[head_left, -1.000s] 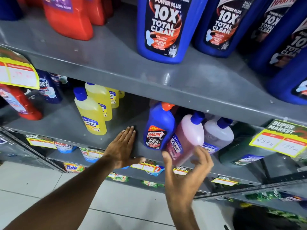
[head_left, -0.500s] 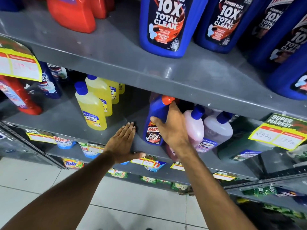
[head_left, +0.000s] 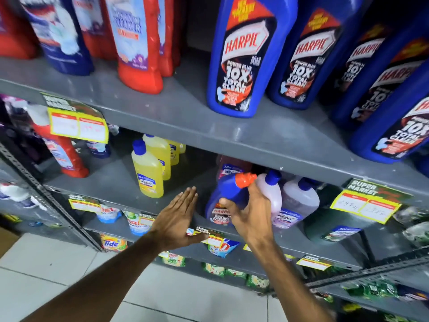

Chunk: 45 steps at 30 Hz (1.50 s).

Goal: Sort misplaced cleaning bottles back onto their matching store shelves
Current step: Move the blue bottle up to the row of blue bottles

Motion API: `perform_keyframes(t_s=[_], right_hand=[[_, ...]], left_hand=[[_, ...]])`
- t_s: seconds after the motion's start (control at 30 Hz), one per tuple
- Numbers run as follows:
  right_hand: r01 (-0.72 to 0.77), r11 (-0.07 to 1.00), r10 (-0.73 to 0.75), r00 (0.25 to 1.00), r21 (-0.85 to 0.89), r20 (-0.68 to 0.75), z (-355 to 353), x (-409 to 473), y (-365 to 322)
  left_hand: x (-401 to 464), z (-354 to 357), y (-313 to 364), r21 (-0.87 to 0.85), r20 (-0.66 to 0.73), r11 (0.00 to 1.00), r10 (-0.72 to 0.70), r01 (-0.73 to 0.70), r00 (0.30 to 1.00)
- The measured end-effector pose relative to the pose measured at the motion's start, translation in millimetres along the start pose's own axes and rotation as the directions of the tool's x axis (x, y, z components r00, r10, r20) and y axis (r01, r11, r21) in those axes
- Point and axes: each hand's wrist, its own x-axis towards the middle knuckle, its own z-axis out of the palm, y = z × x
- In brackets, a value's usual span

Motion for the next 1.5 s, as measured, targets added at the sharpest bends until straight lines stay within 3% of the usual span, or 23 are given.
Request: perform_keyframes(t_s=[0.13,0.33,0.57,0.73,0.83,0.97,1.17,1.5], right_hand=[[0.07,0.997,-0.07,0.997,0.018,0.016,-41,-22,-35],[0.127,0.992,-0.127,0.992,-0.01,0.005,-101,-37,-87],[0.307,0.951,-0.309,0.947,-0.034,-0.092,-181,-20,-154],[0.401,0.913,-0.407,0.894,-0.073,-0.186,-227,10,-191],[0.393,0.914,-0.406,0.893,-0.103,-0.195,-245,35,-209],[0.366,0.924,-0.381,0.905,-0.108,-0.192,-253,68,-217],[0.296,0.946,-0.317,0.928,-0.13,-0.195,-250,114,-202],[0.241,0.964,-0.258,0.949,-0.113,-0.18,-249,170,-172]], left_hand=[[-21,-67,25,0.078,-0.017,0.997,0.025,-0.024,1.0],[-39,-153,58,0.097,-0.228,0.993,0.082,-0.061,0.97],[-38,-237,67,0.181,-0.366,0.98,0.141,-0.078,0.92],[-15,-285,67,0.21,-0.52,0.978,0.1,0.013,0.848],[6,-307,66,0.165,-0.47,0.984,0.012,0.074,0.883],[33,-312,60,0.098,-0.301,0.983,-0.116,0.152,0.946],[57,-310,56,0.085,-0.062,0.973,-0.208,0.213,0.976],[72,-297,40,0.123,-0.008,0.975,-0.187,0.186,0.982]])
